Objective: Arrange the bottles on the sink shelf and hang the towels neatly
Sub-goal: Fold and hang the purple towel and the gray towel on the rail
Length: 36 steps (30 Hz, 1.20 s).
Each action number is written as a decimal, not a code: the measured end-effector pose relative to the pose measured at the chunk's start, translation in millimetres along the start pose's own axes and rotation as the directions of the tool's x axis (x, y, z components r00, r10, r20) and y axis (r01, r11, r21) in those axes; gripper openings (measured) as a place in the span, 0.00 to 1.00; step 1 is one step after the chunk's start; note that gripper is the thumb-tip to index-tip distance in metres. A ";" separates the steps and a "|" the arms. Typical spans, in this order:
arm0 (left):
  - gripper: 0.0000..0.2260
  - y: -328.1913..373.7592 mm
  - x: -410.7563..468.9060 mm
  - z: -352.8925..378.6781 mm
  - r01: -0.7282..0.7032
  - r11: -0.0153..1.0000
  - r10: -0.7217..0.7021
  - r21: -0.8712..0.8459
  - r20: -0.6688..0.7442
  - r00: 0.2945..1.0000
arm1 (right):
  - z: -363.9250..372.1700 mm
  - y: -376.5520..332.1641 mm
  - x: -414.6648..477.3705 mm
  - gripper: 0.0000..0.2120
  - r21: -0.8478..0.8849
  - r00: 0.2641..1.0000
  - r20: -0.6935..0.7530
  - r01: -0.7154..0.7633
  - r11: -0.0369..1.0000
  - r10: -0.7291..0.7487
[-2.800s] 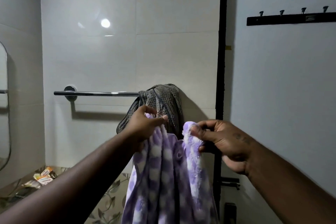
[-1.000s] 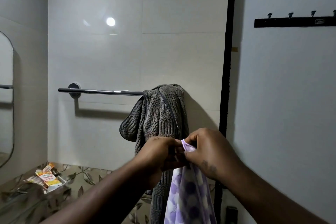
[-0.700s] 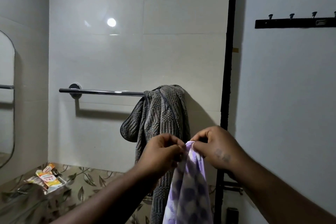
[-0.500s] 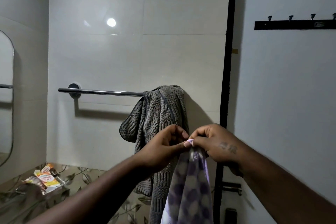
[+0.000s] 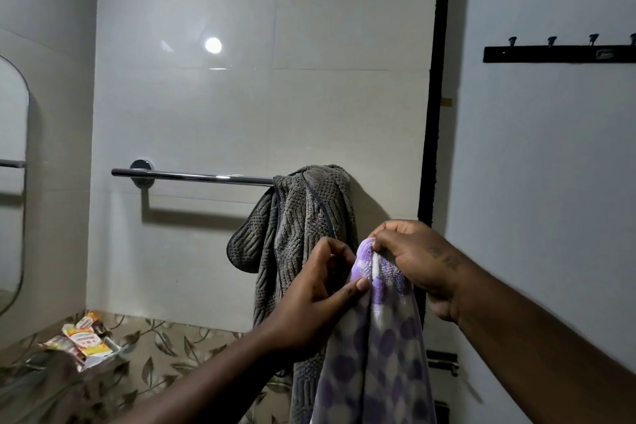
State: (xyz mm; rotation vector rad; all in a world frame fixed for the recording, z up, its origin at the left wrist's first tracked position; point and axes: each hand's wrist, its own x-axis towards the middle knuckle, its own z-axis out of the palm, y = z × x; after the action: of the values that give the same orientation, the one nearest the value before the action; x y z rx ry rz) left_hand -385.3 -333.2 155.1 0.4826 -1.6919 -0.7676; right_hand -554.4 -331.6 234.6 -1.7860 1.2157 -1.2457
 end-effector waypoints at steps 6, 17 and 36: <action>0.04 -2.1 -8.6 -0.2 0.073 0.985 -0.069 -0.155 0.029 0.997 | 0.0 -2.9 3.1 0.10 0.129 0.998 -0.054 0.032 0.991 -0.025; 0.03 -4.3 -27.3 -16.1 0.408 0.763 -0.337 -0.501 0.230 0.913 | -9.0 0.2 7.8 0.08 0.506 0.948 -0.161 -0.159 0.848 0.274; 0.11 -17.3 -28.9 -9.6 0.341 0.931 -0.330 -0.129 0.098 0.939 | -15.6 14.4 22.0 0.08 0.420 0.925 -0.281 -0.120 0.899 0.255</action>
State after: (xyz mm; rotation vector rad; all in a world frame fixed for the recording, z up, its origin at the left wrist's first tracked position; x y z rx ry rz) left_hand -370.0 -328.1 124.1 0.6588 -1.6269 -1.1624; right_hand -571.0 -357.3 235.2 -1.1663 1.1760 -1.5852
